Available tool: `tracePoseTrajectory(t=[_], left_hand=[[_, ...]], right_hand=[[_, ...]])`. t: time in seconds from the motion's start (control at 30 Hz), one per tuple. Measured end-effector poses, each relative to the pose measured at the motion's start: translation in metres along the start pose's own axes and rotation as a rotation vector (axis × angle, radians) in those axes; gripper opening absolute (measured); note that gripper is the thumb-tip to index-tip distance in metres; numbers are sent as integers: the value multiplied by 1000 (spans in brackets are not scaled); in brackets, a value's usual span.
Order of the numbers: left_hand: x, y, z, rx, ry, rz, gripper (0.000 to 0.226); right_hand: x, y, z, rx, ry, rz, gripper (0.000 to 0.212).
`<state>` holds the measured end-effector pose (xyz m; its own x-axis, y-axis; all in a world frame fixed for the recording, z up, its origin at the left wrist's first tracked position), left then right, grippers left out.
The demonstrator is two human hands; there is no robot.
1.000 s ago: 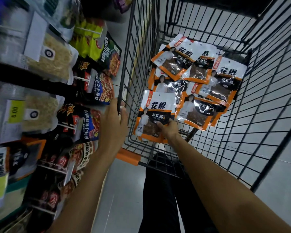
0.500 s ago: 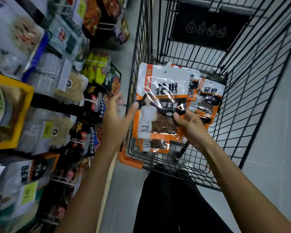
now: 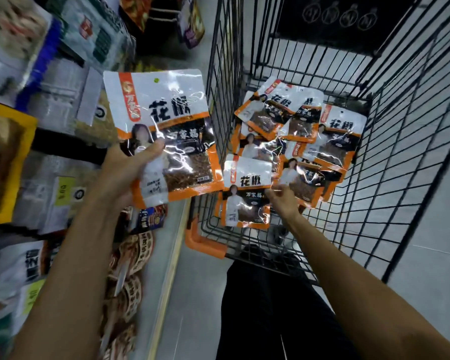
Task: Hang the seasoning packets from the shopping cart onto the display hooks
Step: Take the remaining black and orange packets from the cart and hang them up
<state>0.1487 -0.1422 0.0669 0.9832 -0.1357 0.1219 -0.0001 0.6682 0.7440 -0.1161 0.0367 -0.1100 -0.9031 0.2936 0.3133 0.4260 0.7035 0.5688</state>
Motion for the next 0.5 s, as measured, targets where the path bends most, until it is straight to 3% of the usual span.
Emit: tracePoseTrajectory(t=[0.2, 0.4, 0.5], left_hand=[[13, -13, -12, 14, 5, 27, 70], [9, -10, -6, -41, -18, -38, 34], [10, -9, -2, -61, -16, -46, 29]], right_hand=[[-32, -9, 48, -136, 56, 39, 31], [-37, -15, 60, -218, 69, 113, 44], [-35, -15, 67, -246, 71, 130, 38]])
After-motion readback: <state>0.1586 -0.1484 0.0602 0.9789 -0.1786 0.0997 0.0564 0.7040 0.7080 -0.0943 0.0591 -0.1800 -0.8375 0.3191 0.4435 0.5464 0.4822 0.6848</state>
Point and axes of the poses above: each hand's wrist, its own y-axis away from the middle knuckle, its own x-axis out of the back of the hand, z = x × y, the point moved 9 cm from there along -y, towards the middle knuckle, and after that the axes turned 13 degrees about x, right-handed, at the moved point
